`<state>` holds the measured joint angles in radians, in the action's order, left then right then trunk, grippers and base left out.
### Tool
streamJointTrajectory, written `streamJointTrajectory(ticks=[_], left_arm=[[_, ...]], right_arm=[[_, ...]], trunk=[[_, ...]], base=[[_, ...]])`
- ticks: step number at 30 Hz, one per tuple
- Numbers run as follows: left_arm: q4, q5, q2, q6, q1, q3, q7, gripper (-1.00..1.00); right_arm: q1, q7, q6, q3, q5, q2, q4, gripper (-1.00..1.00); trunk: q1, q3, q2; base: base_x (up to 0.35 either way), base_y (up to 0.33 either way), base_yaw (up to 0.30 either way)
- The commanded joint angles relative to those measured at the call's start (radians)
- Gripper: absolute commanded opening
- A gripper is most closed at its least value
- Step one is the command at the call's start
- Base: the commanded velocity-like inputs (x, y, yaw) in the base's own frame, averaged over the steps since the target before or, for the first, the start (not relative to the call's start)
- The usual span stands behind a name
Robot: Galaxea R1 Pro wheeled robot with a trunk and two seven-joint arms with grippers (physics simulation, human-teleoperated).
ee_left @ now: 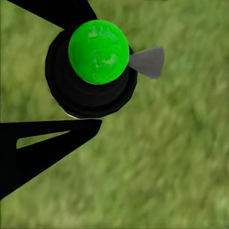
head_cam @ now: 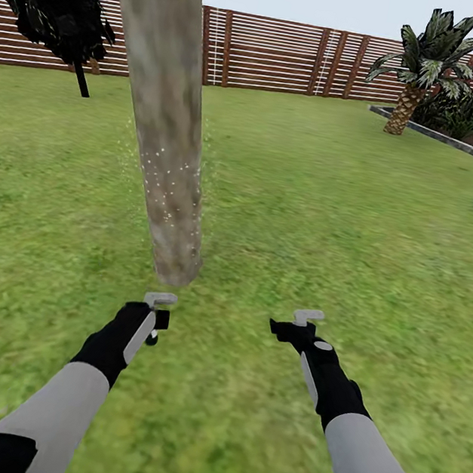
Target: In the garden, pick up the pesticide atomizer on the floor and spray pesticide onto both trees until each tree trunk is fully covered.
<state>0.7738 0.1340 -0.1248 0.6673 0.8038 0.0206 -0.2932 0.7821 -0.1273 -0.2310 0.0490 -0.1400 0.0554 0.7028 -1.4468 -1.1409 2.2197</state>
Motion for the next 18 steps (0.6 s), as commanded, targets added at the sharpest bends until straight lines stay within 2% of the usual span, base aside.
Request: streamJointTrajectory(ticks=[1, 4, 9, 12, 18], left_arm=[[0.004, 0.01, -0.001, -0.006, -0.002, 0.002, -0.006, -1.0], [0.008, 0.01, -0.004, -0.014, -0.004, 0.001, -0.006, -1.0], [0.008, 0.01, -0.011, -0.015, -0.005, 0.001, -0.004, -1.0], [0.009, 0.01, -0.016, -0.015, -0.005, 0.001, -0.004, -1.0], [0.009, 0.01, -0.016, -0.017, -0.005, 0.001, -0.002, -1.0]], right_arm=[[0.0, -0.008, -0.005, 0.005, -0.01, 0.002, 0.002, 1.0], [0.0, -0.008, -0.005, 0.006, -0.01, 0.003, 0.001, 1.0], [0.0, -0.008, -0.005, 0.006, -0.01, 0.003, 0.001, 1.0], [0.0, -0.008, -0.006, 0.006, -0.01, 0.003, 0.001, 1.0], [0.0, -0.008, -0.005, 0.005, -0.01, 0.004, 0.001, 1.0]], trunk=[[0.0, -0.001, 0.0], [0.0, -0.001, 0.0], [0.0, -0.001, 0.0], [0.0, -0.001, 0.0], [0.0, -0.001, 0.0]], base=[[0.0, 0.0, 0.0], [0.125, 0.054, 0.0], [0.242, 0.188, -0.048], [0.041, 0.041, -0.156], [0.043, 0.069, -0.013]])
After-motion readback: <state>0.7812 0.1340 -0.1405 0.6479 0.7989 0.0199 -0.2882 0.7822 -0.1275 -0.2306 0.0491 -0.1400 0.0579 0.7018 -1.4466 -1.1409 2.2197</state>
